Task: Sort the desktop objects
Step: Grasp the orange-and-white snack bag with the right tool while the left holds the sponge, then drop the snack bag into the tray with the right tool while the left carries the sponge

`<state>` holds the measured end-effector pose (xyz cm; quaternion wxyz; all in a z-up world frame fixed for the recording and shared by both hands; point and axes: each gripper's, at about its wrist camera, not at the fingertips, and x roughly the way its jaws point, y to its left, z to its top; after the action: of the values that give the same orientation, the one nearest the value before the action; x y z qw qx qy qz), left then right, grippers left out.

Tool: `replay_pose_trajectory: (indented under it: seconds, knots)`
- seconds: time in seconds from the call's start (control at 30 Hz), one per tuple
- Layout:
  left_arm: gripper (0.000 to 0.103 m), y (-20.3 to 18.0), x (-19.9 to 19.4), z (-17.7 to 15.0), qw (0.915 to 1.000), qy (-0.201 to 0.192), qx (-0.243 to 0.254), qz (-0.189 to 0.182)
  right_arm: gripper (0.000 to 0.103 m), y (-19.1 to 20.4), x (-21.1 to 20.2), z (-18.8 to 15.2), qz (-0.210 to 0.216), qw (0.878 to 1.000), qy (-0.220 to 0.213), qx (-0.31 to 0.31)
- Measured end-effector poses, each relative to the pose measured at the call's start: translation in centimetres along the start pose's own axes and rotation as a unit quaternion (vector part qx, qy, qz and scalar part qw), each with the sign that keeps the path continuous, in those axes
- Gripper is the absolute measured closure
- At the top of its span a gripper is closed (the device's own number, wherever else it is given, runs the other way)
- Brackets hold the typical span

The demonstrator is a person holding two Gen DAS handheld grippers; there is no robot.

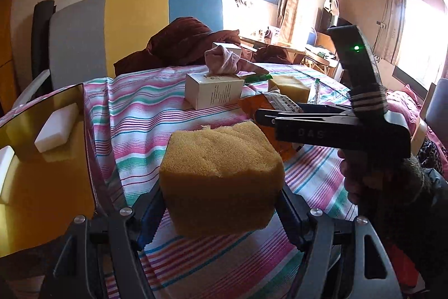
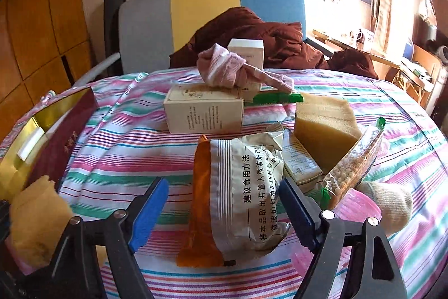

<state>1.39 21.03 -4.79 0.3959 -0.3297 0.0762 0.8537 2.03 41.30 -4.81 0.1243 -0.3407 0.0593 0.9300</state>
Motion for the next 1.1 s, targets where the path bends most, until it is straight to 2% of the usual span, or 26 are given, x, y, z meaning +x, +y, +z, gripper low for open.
replay_pose_trajectory:
  seconds: [0.07,0.17,0.33,0.63,0.8,0.97,1.1]
  knots:
    - [0.029,0.2,0.0,0.0,1.0000,-0.002,-0.004,-0.006,0.024,0.2,1.1,0.4,-0.021,1.000,0.015,-0.006]
    - [0.029,0.4,0.2,0.0,0.9999,-0.005,-0.007,-0.012,0.041,0.3,1.3,0.3,-0.040,0.999,0.017,-0.016]
    - [0.029,0.4,0.2,-0.2,0.9998,-0.011,-0.010,-0.015,0.042,0.1,1.1,0.1,-0.046,0.999,0.015,-0.023]
    - [0.030,0.3,-1.9,0.2,0.9987,-0.036,-0.020,-0.029,0.043,0.3,-0.9,0.3,0.020,1.000,0.004,0.006]
    - [0.030,0.3,-4.1,0.4,0.9980,-0.054,-0.023,-0.024,0.043,0.9,-2.4,0.5,0.055,0.998,-0.008,0.016]
    - [0.030,1.8,-6.7,0.2,0.9967,-0.068,-0.044,-0.002,0.043,2.8,-3.4,1.1,0.090,0.996,-0.016,0.005]
    - [0.030,4.0,-9.3,-0.1,0.9939,-0.085,-0.062,0.031,0.043,5.8,-3.9,1.9,0.121,0.992,-0.022,-0.021]
